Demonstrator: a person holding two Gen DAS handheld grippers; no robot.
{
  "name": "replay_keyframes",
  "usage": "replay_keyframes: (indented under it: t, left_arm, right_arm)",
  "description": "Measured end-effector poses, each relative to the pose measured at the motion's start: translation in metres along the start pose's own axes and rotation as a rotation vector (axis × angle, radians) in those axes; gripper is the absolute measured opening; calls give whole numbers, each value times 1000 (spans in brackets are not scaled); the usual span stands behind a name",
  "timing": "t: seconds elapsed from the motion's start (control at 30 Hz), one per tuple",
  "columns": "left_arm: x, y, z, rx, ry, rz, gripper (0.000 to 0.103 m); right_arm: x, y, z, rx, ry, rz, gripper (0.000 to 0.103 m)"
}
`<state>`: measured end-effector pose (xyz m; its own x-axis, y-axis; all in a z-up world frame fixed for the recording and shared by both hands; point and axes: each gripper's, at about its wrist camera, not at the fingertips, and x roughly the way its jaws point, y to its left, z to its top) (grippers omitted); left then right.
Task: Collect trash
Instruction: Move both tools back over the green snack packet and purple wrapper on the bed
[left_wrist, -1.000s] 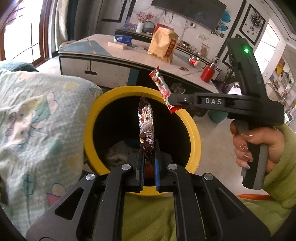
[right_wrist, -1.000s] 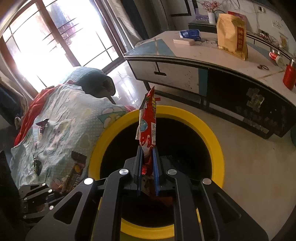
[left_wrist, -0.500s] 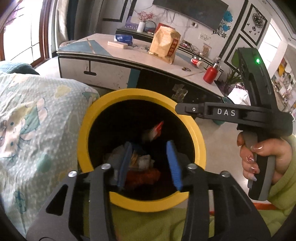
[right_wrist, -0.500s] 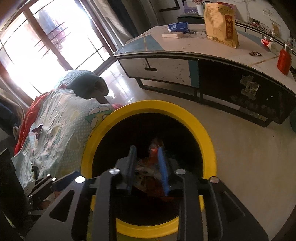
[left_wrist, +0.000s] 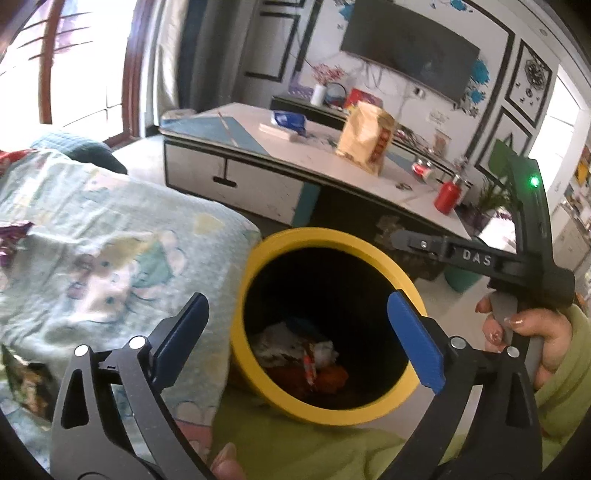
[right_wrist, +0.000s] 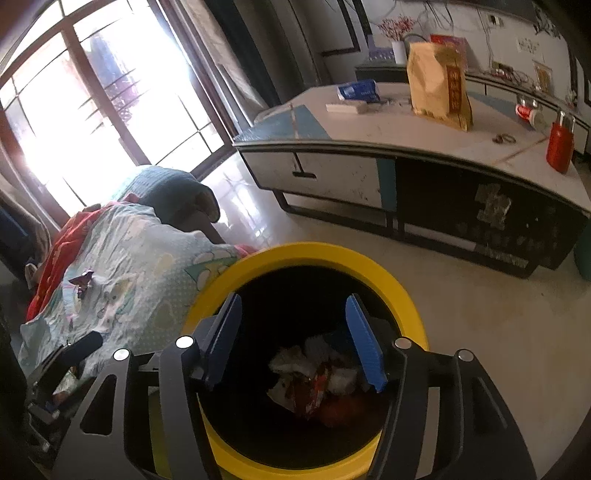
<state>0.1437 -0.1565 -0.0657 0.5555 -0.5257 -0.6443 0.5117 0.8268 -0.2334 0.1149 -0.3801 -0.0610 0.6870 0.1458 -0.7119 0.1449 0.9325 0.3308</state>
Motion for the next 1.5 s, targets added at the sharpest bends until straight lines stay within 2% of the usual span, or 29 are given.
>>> replay_keyframes:
  t: [0.4,0.8,1.3,1.5]
  left_arm:
    - [-36,28,0,-53,-84,108,89]
    - [-70,59,-4,-114,-145,191,89]
    - [-105,103,-17,-207,-189,268,89]
    - [-117,129,-28,-260,-188,308,89]
  right_arm:
    - [-9,36,4,-81,-52,49,66]
    - [-8,92,3,-189,-51,130,69]
    - [-2,161,7,-297,-48,229,72]
    - [3,197,10,-360,-35,293,72]
